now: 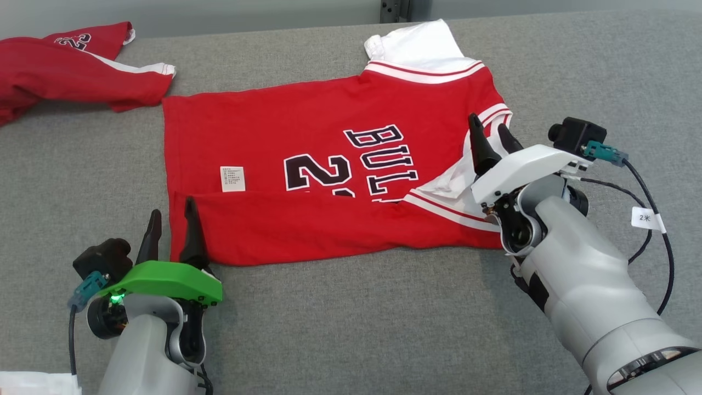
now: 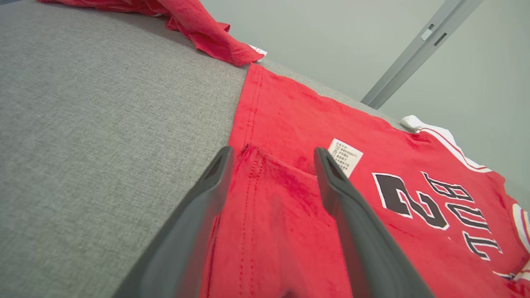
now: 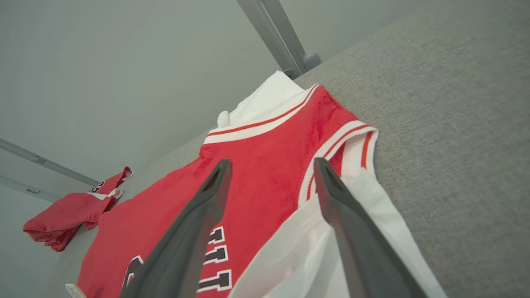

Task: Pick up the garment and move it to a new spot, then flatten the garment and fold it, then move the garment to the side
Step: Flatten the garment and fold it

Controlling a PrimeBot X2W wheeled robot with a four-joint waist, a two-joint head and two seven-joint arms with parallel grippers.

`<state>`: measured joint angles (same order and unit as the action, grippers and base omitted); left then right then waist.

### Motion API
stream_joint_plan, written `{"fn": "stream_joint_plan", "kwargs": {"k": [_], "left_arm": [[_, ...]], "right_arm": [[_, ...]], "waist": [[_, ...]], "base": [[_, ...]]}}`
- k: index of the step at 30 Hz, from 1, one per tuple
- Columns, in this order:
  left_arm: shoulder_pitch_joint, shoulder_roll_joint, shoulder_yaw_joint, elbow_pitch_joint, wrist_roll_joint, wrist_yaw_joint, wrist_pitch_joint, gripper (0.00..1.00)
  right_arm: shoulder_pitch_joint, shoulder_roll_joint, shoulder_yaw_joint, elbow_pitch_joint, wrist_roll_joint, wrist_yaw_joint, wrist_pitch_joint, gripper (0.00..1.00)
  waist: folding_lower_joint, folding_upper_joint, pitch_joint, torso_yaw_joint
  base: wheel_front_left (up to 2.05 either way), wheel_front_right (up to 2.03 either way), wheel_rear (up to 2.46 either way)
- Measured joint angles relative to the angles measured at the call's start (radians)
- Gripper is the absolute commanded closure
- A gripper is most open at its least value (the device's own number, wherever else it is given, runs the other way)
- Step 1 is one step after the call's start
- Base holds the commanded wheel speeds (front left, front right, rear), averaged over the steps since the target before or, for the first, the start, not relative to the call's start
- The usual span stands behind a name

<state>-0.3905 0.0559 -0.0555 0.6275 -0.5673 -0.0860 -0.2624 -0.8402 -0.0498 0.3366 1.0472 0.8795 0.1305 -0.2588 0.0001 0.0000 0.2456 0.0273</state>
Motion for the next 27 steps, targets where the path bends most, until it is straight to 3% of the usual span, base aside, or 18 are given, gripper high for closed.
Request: {"fn": "stream_joint_plan", "kwargs": {"k": [8, 15, 21, 26, 27], "left_arm": [[0.080, 0.003, 0.009, -0.024, 0.006, 0.013, 0.012, 0.00], [0.158, 0.032, 0.027, -0.049, -0.001, 0.089, 0.108, 0.00], [0.198, 0.039, 0.032, -0.094, -0.014, 0.127, 0.183, 0.00], [0.210, 0.043, 0.023, -0.103, -0.018, 0.146, 0.236, 0.00], [0.212, 0.044, 0.022, -0.104, -0.019, 0.150, 0.244, 0.21]], "right_arm": [[0.066, -0.054, -0.098, -0.191, -0.221, 0.000, -0.004, 0.00], [0.267, -0.041, -0.198, -0.410, -0.400, 0.000, -0.004, 0.00], [0.423, -0.024, -0.240, -0.557, -0.446, 0.000, -0.004, 0.00], [0.510, -0.019, -0.240, -0.606, -0.458, 0.000, -0.004, 0.00], [0.520, -0.019, -0.239, -0.611, -0.461, 0.000, -0.004, 0.00]], "waist": [[0.0000, 0.0000, -0.031, -0.009], [-0.0001, 0.0000, -0.069, -0.033], [-0.0001, 0.0000, -0.095, -0.058], [-0.0001, 0.0000, -0.101, -0.082], [-0.0001, 0.0000, -0.101, -0.087]], "base": [[0.00, 0.00, 0.00], [0.00, 0.00, 0.00], [0.00, 0.00, 0.00], [0.00, 0.00, 0.00], [0.00, 0.00, 0.00]]}}
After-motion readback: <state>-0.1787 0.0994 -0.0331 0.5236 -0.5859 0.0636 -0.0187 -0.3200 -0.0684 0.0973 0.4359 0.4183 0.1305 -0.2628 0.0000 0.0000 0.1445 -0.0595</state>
